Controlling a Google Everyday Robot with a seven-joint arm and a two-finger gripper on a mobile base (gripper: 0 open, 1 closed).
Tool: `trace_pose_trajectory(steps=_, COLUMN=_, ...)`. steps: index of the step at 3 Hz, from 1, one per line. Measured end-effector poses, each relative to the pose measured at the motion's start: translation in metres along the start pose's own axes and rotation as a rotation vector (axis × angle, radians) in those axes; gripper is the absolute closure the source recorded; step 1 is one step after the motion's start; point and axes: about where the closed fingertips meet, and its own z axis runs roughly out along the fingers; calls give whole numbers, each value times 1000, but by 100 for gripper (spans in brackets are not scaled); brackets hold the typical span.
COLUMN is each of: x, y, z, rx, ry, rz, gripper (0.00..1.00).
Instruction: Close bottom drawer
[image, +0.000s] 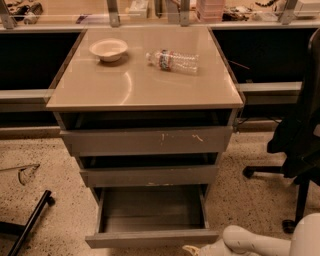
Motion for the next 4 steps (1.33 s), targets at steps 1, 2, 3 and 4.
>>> trace_pose_trajectory(steps=1, x=12, y=-22, z=8, rx=53, ry=5, rz=-28, gripper=0)
trace_pose_trajectory(steps=2, x=16, y=-47, z=7, rx=114, ry=16, rz=-53, gripper=0)
trace_pose_trajectory(steps=3, x=10, y=-102, z=-13, rx=189, ry=20, rz=-90, gripper=0)
trace_pose_trajectory(steps=4, x=10, y=-102, z=-13, rx=189, ry=19, rz=-91, gripper=0)
